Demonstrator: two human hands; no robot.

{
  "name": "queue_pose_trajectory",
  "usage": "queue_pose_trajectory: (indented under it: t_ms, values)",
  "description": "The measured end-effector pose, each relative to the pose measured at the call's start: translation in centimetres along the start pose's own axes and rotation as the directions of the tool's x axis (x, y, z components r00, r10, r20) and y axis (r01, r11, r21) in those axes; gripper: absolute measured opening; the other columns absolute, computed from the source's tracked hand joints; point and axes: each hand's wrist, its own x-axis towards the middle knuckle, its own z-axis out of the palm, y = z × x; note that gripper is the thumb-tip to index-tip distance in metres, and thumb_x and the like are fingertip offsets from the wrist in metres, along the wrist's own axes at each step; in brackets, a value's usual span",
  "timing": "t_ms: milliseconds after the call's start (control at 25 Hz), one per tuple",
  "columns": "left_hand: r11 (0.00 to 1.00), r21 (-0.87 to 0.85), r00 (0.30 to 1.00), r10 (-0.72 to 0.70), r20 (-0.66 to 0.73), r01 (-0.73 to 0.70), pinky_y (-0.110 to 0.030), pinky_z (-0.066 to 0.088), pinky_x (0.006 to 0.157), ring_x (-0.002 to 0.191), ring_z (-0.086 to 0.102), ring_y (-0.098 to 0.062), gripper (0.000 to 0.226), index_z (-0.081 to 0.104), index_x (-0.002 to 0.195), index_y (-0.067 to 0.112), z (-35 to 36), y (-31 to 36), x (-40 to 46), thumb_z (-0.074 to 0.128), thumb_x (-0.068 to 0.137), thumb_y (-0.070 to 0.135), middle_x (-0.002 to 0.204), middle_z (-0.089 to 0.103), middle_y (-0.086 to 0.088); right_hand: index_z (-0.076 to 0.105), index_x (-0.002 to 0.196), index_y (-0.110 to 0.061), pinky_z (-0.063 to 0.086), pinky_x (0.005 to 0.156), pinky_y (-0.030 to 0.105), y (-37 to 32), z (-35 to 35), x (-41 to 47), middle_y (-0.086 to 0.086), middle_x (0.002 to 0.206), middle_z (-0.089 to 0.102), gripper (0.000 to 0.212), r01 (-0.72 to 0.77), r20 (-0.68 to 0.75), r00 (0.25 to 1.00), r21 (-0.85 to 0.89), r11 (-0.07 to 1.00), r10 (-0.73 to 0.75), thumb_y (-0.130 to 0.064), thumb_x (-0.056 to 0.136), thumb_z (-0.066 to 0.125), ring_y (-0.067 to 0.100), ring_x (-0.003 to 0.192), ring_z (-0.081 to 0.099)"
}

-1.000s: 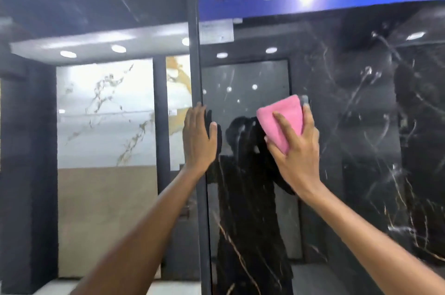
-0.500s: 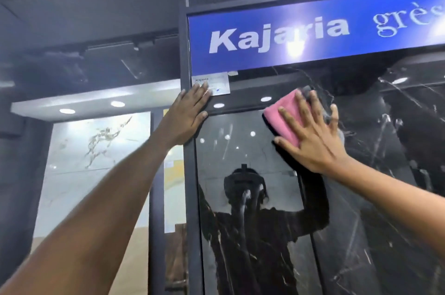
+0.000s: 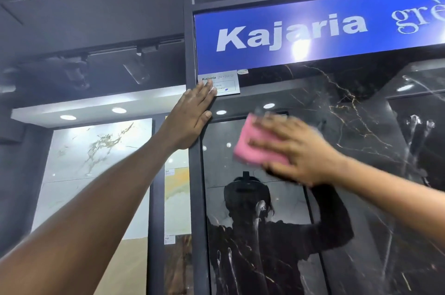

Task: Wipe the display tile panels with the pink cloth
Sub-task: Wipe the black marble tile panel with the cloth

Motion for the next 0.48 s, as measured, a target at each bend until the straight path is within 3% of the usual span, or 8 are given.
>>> queue_pose_trajectory:
  t_ms: [80,120,200,280,360,400,440,480]
  values:
    - [1.000,0.014,1.000,0.011,0.008,-0.011,-0.026,-0.005,0.119,0.151,0.004,-0.017,0.064,0.019,0.155,0.013,0.0,0.0,-0.1,0.016,0.098,0.041,0.162,0.009,0.002,0.035,0.145,-0.040,0.024,0.114,0.053,3.5,-1.4,5.1,-0.002,0.160,0.020,0.068,-0.382,-0.048,0.922,0.048,0.923,0.384,-0.064,0.082,0.023,0.025,0.148,0.016]
    - [0.999,0.025,1.000,0.025,0.011,-0.025,-0.024,-0.006,0.119,0.151,0.005,-0.016,0.063,0.019,0.155,0.013,0.0,-0.1,-0.1,0.017,0.098,0.040,0.161,0.008,0.004,0.034,0.145,-0.040,0.023,0.113,0.054,3.5,-1.6,6.6,-0.004,0.161,0.017,0.072,-0.478,-0.018,0.877,0.069,0.875,0.481,-0.066,0.080,0.018,0.025,0.149,0.011]
    - [0.996,0.047,0.997,0.070,0.018,-0.070,-0.024,-0.006,0.119,0.150,0.007,-0.017,0.061,0.018,0.155,0.013,-0.1,-0.4,0.0,0.018,0.099,0.038,0.160,0.008,0.006,0.036,0.146,-0.039,0.023,0.112,0.059,0.4,-0.3,6.0,-0.004,0.161,0.017,0.068,-0.362,-0.027,0.931,0.055,0.931,0.364,-0.063,0.085,0.023,0.027,0.149,0.010]
    - [0.995,0.051,0.996,0.087,0.026,-0.088,-0.026,-0.005,0.119,0.150,0.009,-0.018,0.059,0.017,0.155,0.013,-0.2,-0.8,0.0,0.018,0.100,0.037,0.160,0.008,0.006,0.033,0.147,-0.041,0.017,0.115,0.058,-5.4,1.2,0.9,-0.006,0.161,0.015,0.059,0.039,0.018,0.999,0.029,0.999,-0.040,-0.056,0.090,0.034,0.027,0.149,0.010]
    - [0.996,0.044,0.996,0.081,0.028,-0.083,-0.027,-0.004,0.120,0.150,0.009,-0.018,0.059,0.019,0.155,0.013,-0.1,-0.8,-0.1,0.018,0.100,0.037,0.160,0.008,0.006,0.032,0.147,-0.043,0.011,0.116,0.053,-7.2,1.0,-2.8,-0.009,0.161,0.015,0.055,0.323,0.110,0.939,0.047,0.945,-0.326,-0.054,0.093,0.038,0.024,0.149,0.010]
    - [0.995,0.041,0.996,0.085,0.027,-0.086,-0.027,-0.003,0.120,0.151,0.009,-0.018,0.059,0.019,0.155,0.013,-0.1,-0.7,-0.1,0.018,0.100,0.036,0.160,0.008,0.006,0.033,0.146,-0.043,0.013,0.116,0.051,-5.8,1.2,-2.2,-0.008,0.160,0.017,0.053,0.362,0.077,0.929,0.029,0.932,-0.363,-0.054,0.094,0.036,0.023,0.148,0.012]
    - [0.995,0.037,0.995,0.091,0.027,-0.092,-0.028,-0.003,0.120,0.150,0.010,-0.018,0.059,0.020,0.155,0.013,0.0,-0.7,-0.1,0.019,0.100,0.036,0.160,0.009,0.006,0.036,0.144,-0.041,0.018,0.115,0.052,-3.9,1.0,-0.2,-0.008,0.159,0.020,0.053,0.276,0.045,0.960,0.017,0.961,-0.277,-0.054,0.093,0.035,0.022,0.147,0.016]
    - [0.995,0.031,0.995,0.096,0.025,-0.097,-0.028,-0.002,0.120,0.150,0.011,-0.018,0.059,0.021,0.155,0.013,0.0,-0.8,-0.2,0.020,0.100,0.035,0.160,0.010,0.006,0.040,0.143,-0.040,0.025,0.113,0.055,-1.8,0.6,2.5,-0.007,0.158,0.025,0.054,0.081,0.004,0.997,0.026,0.996,-0.081,-0.054,0.092,0.035,0.024,0.146,0.020]
